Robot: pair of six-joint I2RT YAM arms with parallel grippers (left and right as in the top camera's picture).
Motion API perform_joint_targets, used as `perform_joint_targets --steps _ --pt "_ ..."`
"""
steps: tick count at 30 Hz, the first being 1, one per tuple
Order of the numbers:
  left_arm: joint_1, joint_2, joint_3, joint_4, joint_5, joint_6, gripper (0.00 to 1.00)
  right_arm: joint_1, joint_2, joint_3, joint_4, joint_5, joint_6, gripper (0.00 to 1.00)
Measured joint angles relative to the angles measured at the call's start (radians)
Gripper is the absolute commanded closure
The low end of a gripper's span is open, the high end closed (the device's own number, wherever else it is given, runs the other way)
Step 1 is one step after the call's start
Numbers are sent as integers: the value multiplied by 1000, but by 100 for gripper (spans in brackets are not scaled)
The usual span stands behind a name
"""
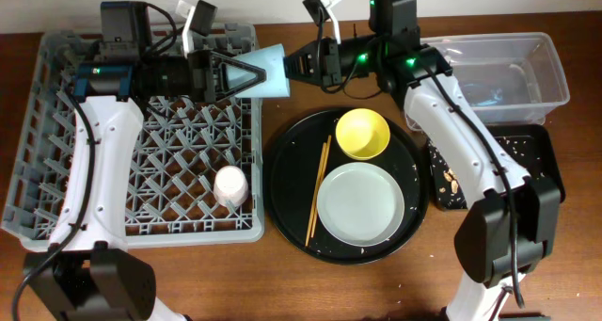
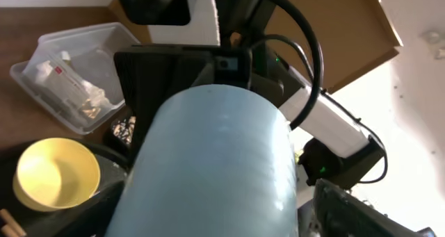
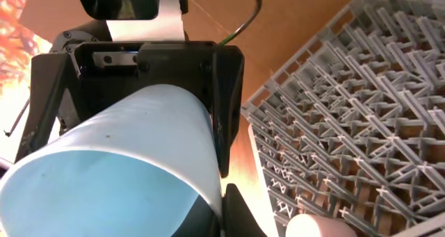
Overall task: Sort waste into correct bins and load items into the dishwasher rack
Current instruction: 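Place the blue cup in the rack with the left gripper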
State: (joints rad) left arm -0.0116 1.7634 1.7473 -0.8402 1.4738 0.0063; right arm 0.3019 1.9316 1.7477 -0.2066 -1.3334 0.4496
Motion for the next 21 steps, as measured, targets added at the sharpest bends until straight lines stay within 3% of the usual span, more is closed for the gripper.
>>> perform_joint_targets --steps 2,3,4,5,6,10,14,18,21 --pt "2 2 0 3 3 5 33 1 -1 0 8 -2 21 96" --pt "3 3 0 3 4 6 36 1 -2 0 10 -2 26 91" --pt "3 3 0 3 4 6 36 1 -3 0 9 -1 27 66" --pt "3 4 0 3 3 8 36 1 -3 0 10 9 32 14" --pt "3 4 0 2 6 6 36 1 -3 0 8 35 39 0" --pt "4 4 0 0 10 6 39 -3 -3 2 -69 127 44 2" --pt "20 4 0 -48 -222 3 39 -43 -3 2 -408 402 3 2" --pt "-23 4 50 -271 -787 1 39 -85 -1 2 -636 683 -45 1" --pt "-111 4 143 -390 -1131 2 39 -84 -1 2 -736 783 -73 1"
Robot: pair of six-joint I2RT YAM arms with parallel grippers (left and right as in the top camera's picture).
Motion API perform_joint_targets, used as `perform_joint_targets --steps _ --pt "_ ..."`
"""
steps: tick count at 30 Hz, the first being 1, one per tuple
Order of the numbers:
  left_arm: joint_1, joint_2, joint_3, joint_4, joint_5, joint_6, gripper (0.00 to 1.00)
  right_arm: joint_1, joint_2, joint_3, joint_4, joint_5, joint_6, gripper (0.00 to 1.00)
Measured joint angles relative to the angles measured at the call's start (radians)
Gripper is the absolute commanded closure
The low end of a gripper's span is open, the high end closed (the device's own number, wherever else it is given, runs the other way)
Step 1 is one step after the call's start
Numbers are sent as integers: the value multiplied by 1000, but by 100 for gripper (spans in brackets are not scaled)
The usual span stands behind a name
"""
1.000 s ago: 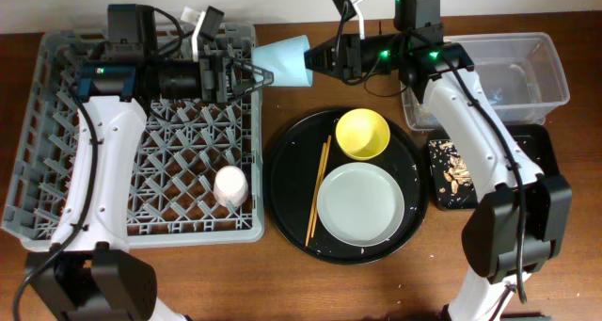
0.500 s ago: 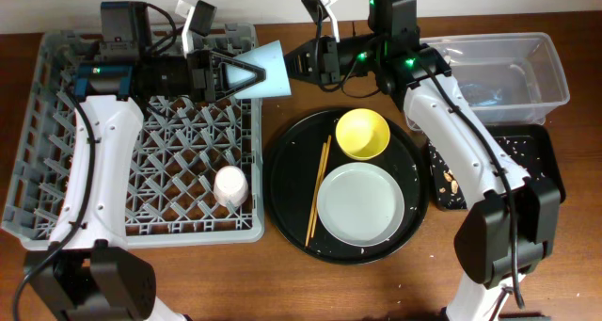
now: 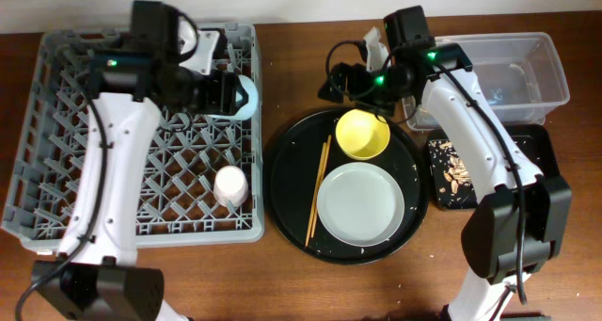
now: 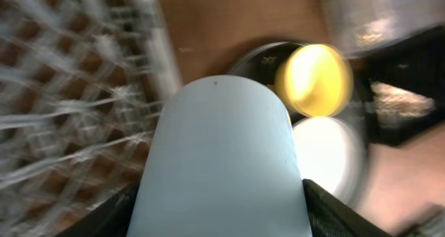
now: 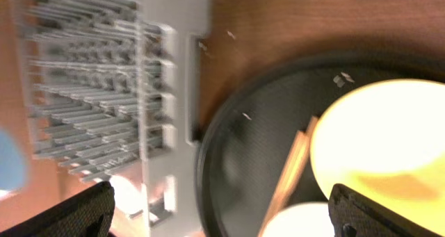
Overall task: Sort waste into correct bins and load items into the dishwasher rack
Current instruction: 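Place the blue cup in the rack with the left gripper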
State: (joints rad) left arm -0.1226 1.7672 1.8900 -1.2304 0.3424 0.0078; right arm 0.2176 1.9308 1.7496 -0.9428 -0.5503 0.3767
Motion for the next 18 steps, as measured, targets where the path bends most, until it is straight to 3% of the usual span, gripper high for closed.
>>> perform_joint_targets --steps 2,5,10,13,14,16,18 --pt "-54 0 27 -24 -172 0 40 0 0 0 -48 48 -11 1" --pt "-68 63 34 -47 -296 0 43 0 0 0 -117 109 -16 2" --pt "-72 278 34 -95 -328 -1 44 0 0 0 -127 139 -18 2" --pt "-80 314 34 -90 -328 0 42 0 0 0 -127 145 -18 2" --pt "-82 326 34 -90 -328 -1 25 0 0 0 -127 147 -18 1" --pt "-85 356 34 -87 -328 3 6 0 0 0 -127 147 -17 1" --pt "-84 381 34 -85 -343 -7 1 0 0 0 -124 150 -18 1"
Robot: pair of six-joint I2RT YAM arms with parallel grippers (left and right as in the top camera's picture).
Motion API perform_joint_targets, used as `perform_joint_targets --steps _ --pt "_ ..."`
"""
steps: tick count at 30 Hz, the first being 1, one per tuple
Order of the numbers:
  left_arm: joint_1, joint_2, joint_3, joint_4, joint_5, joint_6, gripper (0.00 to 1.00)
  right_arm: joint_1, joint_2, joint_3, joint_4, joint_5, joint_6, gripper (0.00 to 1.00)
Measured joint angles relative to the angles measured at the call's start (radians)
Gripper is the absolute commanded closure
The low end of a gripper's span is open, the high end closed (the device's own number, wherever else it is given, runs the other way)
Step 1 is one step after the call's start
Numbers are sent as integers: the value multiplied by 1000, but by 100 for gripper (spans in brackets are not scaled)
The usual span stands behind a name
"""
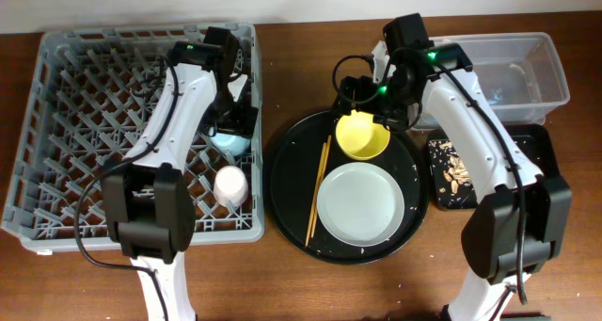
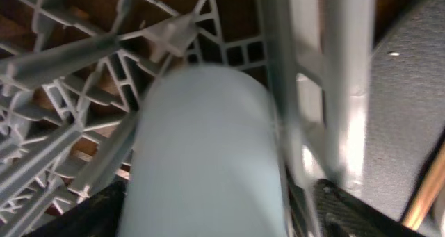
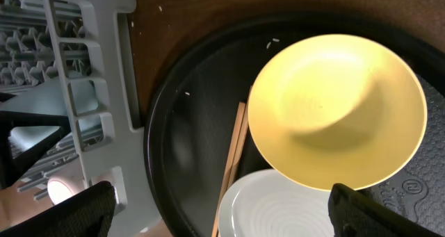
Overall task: Sort waste into correct bins and load items into the dishwasher rack
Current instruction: 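Place the blue cup in the rack with the left gripper, then retract left arm and grasp the yellow bowl with right gripper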
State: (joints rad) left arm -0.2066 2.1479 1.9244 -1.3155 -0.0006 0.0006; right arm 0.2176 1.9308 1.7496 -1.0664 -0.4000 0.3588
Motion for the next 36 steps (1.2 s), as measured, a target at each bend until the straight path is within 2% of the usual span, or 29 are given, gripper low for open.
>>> perform_joint_targets --steps 2,5,8,12,14,19,20,21,24,27,29,32,36 --pt "5 0 5 3 -8 0 1 0 0 0 0 0 -8 0" --pt "3 5 87 -22 29 1 2 0 0 0 -4 1 -55 15" --pt "-1 6 267 -70 145 0 11 0 0 0 -11 21 -79 16" --pt "-1 6 462 -114 244 -13 11 15 0 0 -20 103 -82 18" --pt "-1 6 520 -115 276 -24 11 28 0 0 -19 154 -67 22" --pt "-20 6 524 -99 285 -33 11 46 0 0 11 240 -20 28" --pt "-18 6 524 -92 269 -47 16 65 0 0 18 270 -17 31" --pt "-13 6 524 -89 256 -64 16 96 0 0 23 304 -12 34" --pt "66 6 532 -88 233 -110 16 177 5 0 32 370 9 39" --pt "147 6 537 -96 228 -129 16 192 47 0 38 401 11 45" --pt "190 6 537 -97 220 -133 14 192 80 0 39 412 19 58" --pt "213 6 537 -94 220 -134 6 192 109 0 67 419 30 62" --pt "270 6 538 -90 180 -140 1 193 201 0 79 420 33 65"
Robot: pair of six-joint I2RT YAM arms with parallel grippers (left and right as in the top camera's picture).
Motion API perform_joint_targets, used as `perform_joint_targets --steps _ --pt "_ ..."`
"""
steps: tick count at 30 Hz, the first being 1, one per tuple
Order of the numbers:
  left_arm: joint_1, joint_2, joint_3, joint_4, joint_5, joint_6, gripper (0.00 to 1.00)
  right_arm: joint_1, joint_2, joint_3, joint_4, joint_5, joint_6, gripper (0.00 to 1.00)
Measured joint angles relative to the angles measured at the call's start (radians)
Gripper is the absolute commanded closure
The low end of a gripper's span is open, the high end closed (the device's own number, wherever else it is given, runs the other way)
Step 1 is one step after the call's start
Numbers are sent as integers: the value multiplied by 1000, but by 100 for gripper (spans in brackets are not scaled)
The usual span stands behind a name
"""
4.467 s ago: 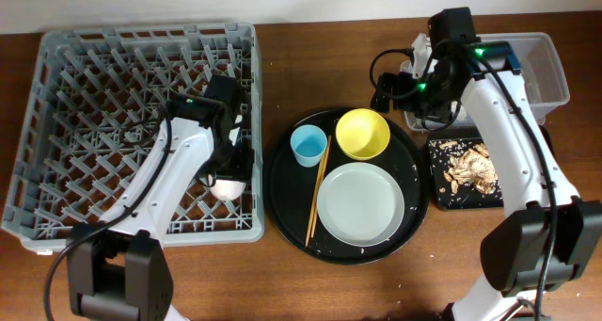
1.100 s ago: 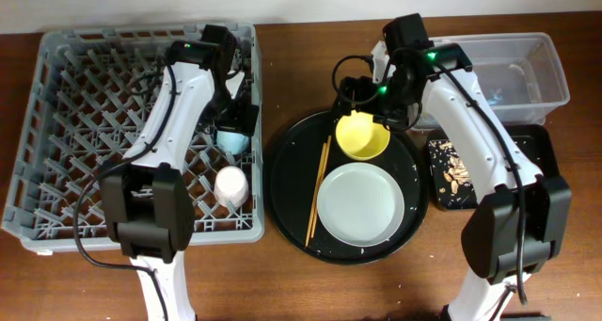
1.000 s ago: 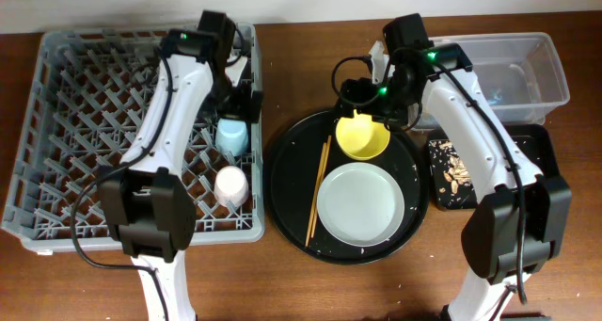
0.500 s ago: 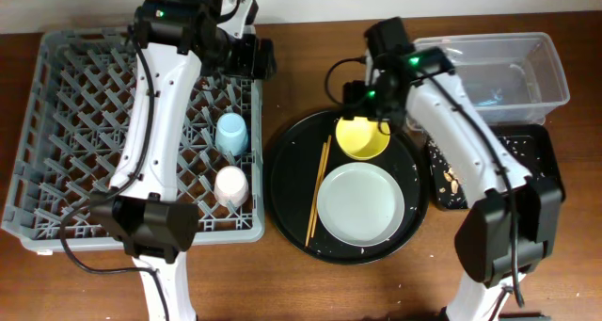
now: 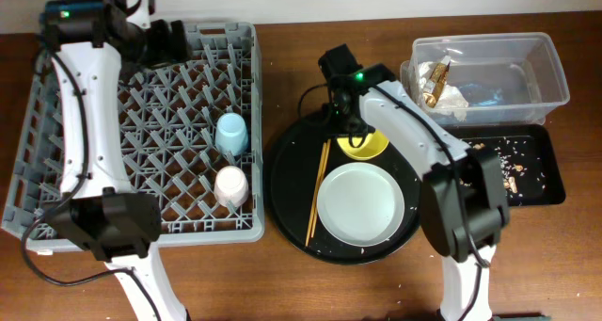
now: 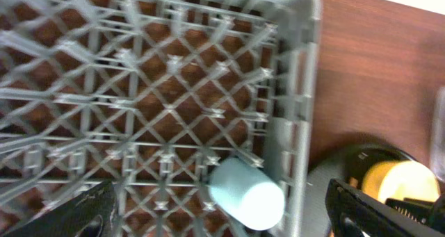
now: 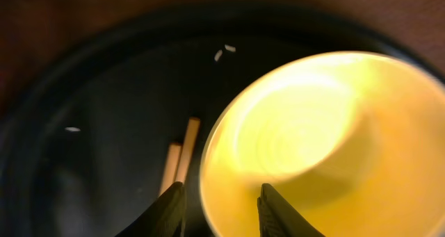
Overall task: Sort waste into correct bins and load items into the dishwasher rack
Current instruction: 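Retract left arm and grasp the yellow bowl with right gripper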
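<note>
A light blue cup (image 5: 230, 133) stands closed end up in the grey dishwasher rack (image 5: 56, 184), near its right wall; the left wrist view shows this cup (image 6: 247, 194) too. A white cup (image 5: 230, 185) stands just in front of it. My left gripper (image 5: 174, 37) hangs open over the rack's far side, holding nothing. My right gripper (image 5: 350, 131) is low over the yellow bowl (image 5: 369, 144) on the black round tray (image 5: 282, 184). In the right wrist view its fingers (image 7: 170, 208) are open astride the left rim of the bowl (image 7: 313, 133).
Chopsticks (image 5: 317, 191) and a white plate (image 5: 360, 204) also lie on the round tray. A clear bin (image 5: 489, 72) with wrappers stands at the back right. In front of it is a black rectangular tray (image 5: 513, 170) with crumbs.
My left gripper has let go of the blue cup, which now stands in the rack, and has moved to the rack's far left. My right gripper is lower, fingers narrower and astride the yellow bowl's rim.
The blue cup was in the air between both grippers, at the rack's far right corner. Then my left gripper alone held it over the rack while the right was open over the tray. Then the cup was down in the rack; now it stands free.
</note>
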State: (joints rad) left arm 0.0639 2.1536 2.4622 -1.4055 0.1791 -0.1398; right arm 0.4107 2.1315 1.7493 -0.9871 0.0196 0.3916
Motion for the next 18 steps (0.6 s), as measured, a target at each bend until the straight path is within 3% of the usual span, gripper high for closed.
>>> perform_joint_targets --steps 2,3,4,9,10,15,18 --pt "21 0 1 3 -23 -2 1 2 37 0 1 0 1 71" --pt "30 0 1 8 -27 -2 1 4 51 0 3 1 0 83" --pt "46 0 1 13 -34 -2 1 5 60 0 4 3 1 86" --pt "124 0 1 14 -72 -2 1 6 62 0 17 7 2 87" --pt "140 0 1 14 -79 -2 1 6 65 0 17 7 2 96" --pt "181 0 1 14 -87 -2 1 8 76 7 5 30 -1 96" --pt "179 0 1 14 -87 -2 1 8 76 86 -111 29 -10 96"
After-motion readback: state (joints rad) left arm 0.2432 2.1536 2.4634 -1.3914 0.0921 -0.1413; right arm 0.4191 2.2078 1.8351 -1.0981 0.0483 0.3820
